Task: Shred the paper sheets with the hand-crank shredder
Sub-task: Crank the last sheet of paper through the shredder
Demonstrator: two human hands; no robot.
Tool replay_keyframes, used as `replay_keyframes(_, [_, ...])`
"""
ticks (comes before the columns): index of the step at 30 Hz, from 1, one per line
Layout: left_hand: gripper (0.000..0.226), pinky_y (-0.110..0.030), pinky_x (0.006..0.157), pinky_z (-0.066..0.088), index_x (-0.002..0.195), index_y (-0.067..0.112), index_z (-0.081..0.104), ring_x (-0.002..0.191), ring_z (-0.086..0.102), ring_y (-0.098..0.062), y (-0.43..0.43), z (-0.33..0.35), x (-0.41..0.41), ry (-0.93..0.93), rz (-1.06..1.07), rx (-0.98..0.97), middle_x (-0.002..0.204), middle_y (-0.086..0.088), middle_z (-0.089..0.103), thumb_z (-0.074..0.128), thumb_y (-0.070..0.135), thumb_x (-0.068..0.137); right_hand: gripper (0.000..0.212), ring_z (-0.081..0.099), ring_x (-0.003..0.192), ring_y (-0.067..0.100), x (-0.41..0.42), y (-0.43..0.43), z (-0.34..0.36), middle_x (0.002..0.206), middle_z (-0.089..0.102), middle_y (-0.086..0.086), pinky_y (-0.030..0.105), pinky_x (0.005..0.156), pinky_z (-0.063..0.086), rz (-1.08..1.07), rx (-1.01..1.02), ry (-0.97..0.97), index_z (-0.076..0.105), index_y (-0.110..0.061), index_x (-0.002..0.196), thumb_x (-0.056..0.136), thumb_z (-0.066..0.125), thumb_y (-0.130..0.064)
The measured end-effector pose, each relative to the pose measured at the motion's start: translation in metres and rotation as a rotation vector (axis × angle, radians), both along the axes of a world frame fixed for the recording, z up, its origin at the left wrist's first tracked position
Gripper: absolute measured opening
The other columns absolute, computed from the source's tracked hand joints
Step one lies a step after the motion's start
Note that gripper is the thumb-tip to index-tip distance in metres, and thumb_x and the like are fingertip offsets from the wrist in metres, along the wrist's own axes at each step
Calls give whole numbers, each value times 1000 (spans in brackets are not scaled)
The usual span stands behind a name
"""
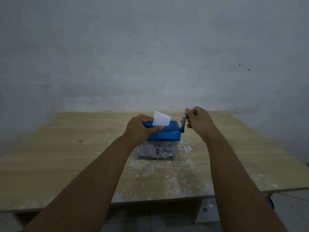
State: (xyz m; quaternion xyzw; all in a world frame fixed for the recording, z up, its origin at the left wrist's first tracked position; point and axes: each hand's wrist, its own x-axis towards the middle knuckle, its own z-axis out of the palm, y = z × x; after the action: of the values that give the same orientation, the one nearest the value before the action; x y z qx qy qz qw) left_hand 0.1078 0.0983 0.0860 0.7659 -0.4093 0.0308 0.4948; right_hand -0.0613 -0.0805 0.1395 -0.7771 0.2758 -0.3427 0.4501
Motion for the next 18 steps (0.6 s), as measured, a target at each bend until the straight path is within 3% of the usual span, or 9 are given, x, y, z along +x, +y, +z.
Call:
replay_keyframes(6, [59,-3,66,43,124,22,77,97,61,-4,0,-1,-1,-11,7,7,115,13,64,89,56,77,35,63,68,23,30,-23,-18,79,74,8,51,82,61,7,94,64,56,-9,87,109,53,-36])
replay_keyframes(9, [58,1,65,43,125,21,76,89,56,6,0,-2,-3,-19,0,7,113,14,63,89,54,79,21,67,80,29,32,-23,-52,98,72,19,51,83,62,-22,138,253,61,-7,91,106,57,-20])
replay_keyframes(11, [60,2,67,44,125,19,76,90,55,8,-1,-5,-3,-11,13,-11,113,14,62,88,55,78,14,67,84,30,24,-12,-75,104,70,21,49,83,62,-35,197,267,61,-7,95,106,54,-10])
replay_keyframes(14, [60,1,69,44,123,20,77,91,56,7,-2,-6,-3,-17,16,-18,114,14,63,87,58,78,21,66,83,28,3,8,-95,99,69,16,48,81,61,-84,209,185,62,-7,101,110,47,-20])
replay_keyframes(18, [58,2,67,41,125,23,78,93,54,2,-3,-4,-4,-33,4,6,116,15,63,86,58,80,28,65,74,25,-30,31,-99,87,69,13,35,64,54,-106,126,152,64,-10,94,110,48,-27])
